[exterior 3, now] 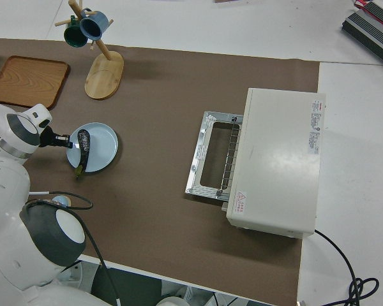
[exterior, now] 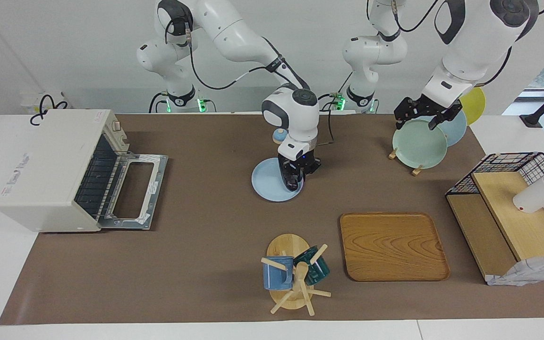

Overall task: Put eggplant into oven
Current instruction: 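Carry the plate with the eggplant into the oven with the right gripper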

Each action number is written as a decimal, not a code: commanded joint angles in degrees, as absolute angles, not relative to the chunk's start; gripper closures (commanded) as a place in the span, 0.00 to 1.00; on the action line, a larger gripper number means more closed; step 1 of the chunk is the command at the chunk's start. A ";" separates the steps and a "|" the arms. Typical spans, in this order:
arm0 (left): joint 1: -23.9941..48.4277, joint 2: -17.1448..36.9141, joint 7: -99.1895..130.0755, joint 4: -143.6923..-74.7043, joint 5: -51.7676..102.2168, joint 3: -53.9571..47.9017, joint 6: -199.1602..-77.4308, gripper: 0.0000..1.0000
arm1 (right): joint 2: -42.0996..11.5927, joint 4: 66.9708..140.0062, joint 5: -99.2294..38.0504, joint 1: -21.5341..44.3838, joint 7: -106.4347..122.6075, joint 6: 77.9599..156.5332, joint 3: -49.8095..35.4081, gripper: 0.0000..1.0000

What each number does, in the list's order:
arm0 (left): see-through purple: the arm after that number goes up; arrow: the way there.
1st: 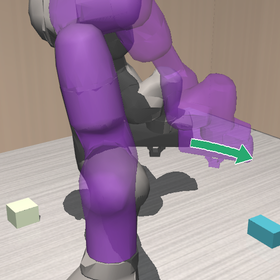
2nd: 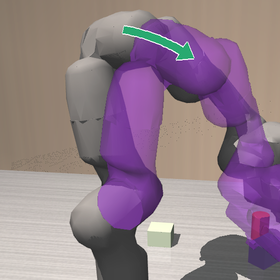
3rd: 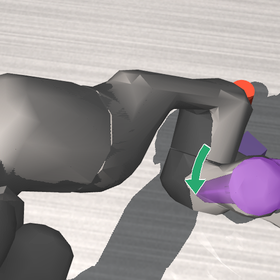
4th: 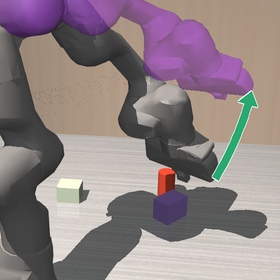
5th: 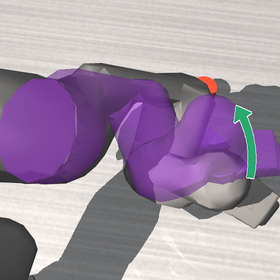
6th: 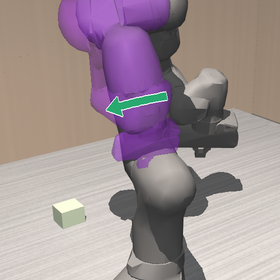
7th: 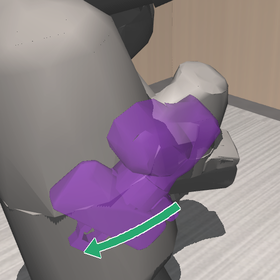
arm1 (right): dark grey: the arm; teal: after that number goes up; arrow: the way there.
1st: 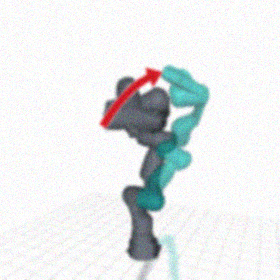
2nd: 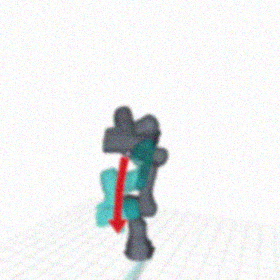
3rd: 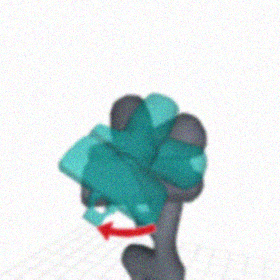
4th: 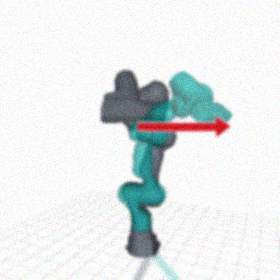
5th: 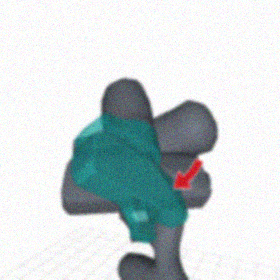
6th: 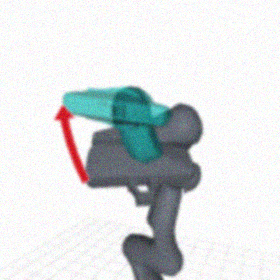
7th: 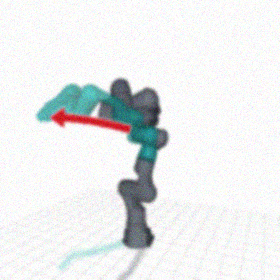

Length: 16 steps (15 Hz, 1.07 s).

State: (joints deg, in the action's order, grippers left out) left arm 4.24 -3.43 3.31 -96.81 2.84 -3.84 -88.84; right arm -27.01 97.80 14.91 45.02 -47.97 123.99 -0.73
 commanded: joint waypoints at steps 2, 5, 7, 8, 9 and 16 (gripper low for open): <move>5.36 -3.60 3.69 -96.77 1.76 -2.90 -89.65 0.00 | -23.48 96.23 16.35 39.57 -40.10 116.82 -0.35 1.00; 5.36 -3.43 3.34 -96.86 1.76 -2.90 -92.28 0.00 | -17.95 100.18 16.35 31.41 -29.39 114.00 -0.44 1.00; 5.27 -3.43 2.38 -96.86 1.58 -2.73 -92.37 0.00 | -14.61 103.34 16.44 25.08 -22.63 112.86 -0.44 1.00; 5.27 -3.43 2.37 -96.86 0.80 -2.81 -92.37 0.00 | -13.20 105.19 16.44 21.66 -18.32 112.94 -0.44 1.00; 5.27 -3.43 2.29 -96.94 0.18 -2.73 -92.37 0.00 | -11.88 106.34 16.44 18.40 -14.80 112.77 -0.44 1.00; 4.93 -3.52 1.14 -96.94 -0.88 -2.81 -91.85 0.00 | -6.51 111.08 16.17 4.32 -0.19 109.25 -0.61 1.00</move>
State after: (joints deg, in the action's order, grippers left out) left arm 4.23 -3.40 2.06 -96.81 0.64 -3.63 -91.49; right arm -9.19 107.42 15.27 7.31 -2.51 108.95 0.60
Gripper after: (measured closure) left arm 0.000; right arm 0.969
